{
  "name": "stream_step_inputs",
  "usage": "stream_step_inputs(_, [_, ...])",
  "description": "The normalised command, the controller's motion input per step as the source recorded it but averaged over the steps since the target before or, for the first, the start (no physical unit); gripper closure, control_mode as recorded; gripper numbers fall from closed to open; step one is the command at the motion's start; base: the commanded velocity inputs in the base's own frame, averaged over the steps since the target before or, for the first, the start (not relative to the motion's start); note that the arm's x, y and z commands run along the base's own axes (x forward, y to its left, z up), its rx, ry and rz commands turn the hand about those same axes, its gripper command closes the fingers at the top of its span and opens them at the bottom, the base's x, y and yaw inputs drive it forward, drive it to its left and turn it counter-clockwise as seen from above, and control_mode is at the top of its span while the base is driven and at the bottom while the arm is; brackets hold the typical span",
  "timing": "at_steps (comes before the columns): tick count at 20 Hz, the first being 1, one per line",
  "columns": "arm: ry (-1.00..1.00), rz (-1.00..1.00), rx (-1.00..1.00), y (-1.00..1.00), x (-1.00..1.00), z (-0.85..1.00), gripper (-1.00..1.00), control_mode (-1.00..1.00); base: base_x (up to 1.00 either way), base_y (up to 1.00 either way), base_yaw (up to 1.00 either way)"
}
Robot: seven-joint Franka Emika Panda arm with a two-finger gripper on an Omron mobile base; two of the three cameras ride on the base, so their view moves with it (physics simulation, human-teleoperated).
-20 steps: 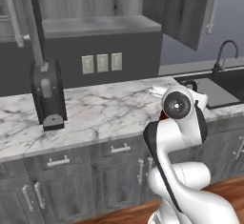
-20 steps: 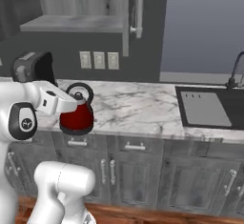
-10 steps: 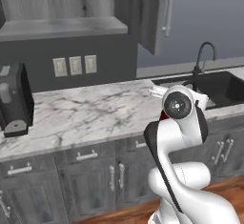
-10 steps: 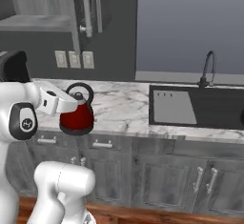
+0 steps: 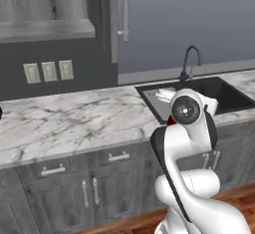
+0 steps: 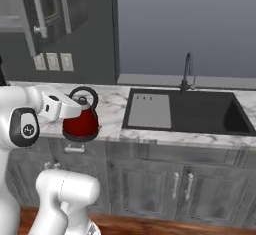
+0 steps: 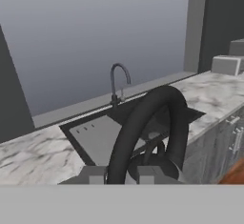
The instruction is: Open the cabinet, pick the kettle from the cabinet, and place it in the sink.
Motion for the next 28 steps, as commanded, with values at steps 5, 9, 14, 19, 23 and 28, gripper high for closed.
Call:
stream_step_inputs(5, [0.00, 0.00, 0.00, 0.00, 0.00, 0.00, 1.00, 1.00, 0.11, -0.67, 0.00])
stream_step_inputs(9, [0.00, 0.00, 0.00, 0.00, 0.00, 0.00, 1.00, 1.00, 0.16, -0.65, 0.00])
stream_step_inputs(14, [0.00, 0.00, 0.00, 0.00, 0.00, 0.00, 1.00, 1.00, 0.17, -0.65, 0.00])
stream_step_inputs(19, [0.00, 0.00, 0.00, 0.00, 0.00, 0.00, 1.00, 1.00, 0.21, -0.63, 0.00])
stream_step_inputs(23, [0.00, 0.00, 0.00, 0.00, 0.00, 0.00, 1.00, 1.00, 0.23, -0.62, 0.00])
stream_step_inputs(28, [0.00, 0.00, 0.00, 0.00, 0.00, 0.00, 1.00, 1.00, 0.26, -0.60, 0.00])
